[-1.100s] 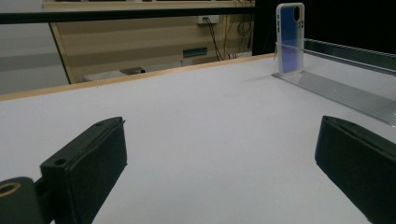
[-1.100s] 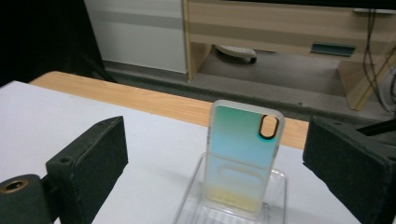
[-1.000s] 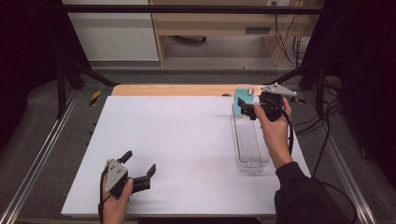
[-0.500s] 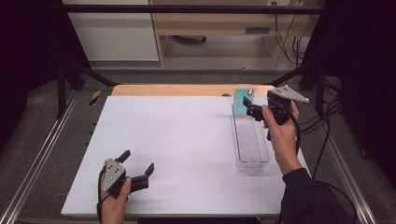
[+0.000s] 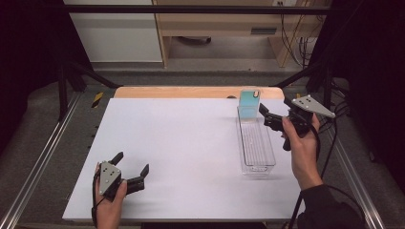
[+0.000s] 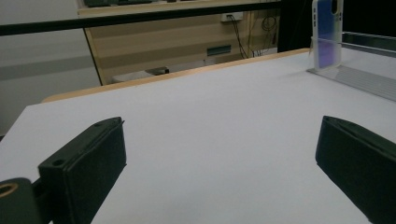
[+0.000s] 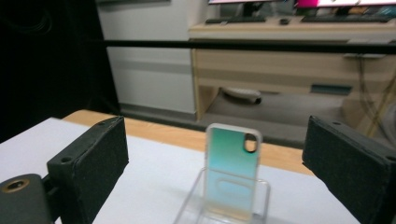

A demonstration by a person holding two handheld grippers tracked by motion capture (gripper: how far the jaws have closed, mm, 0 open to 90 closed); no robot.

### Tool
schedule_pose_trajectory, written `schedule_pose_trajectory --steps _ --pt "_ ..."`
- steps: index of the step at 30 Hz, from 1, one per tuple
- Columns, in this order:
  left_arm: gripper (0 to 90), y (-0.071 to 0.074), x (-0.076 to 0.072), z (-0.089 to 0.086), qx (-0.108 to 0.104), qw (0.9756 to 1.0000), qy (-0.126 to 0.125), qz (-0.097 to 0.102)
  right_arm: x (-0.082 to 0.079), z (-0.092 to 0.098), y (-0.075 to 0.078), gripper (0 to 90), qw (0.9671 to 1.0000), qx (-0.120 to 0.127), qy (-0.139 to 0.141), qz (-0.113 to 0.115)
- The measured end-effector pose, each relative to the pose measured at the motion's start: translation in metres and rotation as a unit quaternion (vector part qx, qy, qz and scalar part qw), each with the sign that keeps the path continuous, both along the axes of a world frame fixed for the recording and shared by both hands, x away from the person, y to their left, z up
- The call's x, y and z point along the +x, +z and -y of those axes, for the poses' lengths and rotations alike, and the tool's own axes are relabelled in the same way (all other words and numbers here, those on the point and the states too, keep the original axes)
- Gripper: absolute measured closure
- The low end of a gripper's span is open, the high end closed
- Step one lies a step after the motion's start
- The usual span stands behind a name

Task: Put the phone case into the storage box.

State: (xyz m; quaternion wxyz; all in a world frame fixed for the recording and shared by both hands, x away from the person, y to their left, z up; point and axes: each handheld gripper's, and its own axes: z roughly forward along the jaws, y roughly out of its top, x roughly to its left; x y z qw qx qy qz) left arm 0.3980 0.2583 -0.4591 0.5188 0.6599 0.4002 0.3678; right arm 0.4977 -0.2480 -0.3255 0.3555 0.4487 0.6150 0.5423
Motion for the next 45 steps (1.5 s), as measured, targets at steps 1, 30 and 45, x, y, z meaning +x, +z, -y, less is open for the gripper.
schedule_pose_trajectory --steps 1,30,45 --pt "1.3 0.0 0.0 -0.002 -0.002 1.0 0.001 0.0 -0.003 0.002 0.0 7.0 1.0 0.001 0.002 0.001" --pt "1.3 0.004 -0.006 -0.051 -0.044 0.9989 0.018 -0.005 -0.071 0.057 -0.051 5.4 0.9997 0.01 0.01 0.018" --pt "1.3 0.006 -0.009 -0.052 -0.047 0.9989 -0.003 0.006 -0.089 0.06 -0.079 4.1 0.9992 0.009 0.026 0.029"
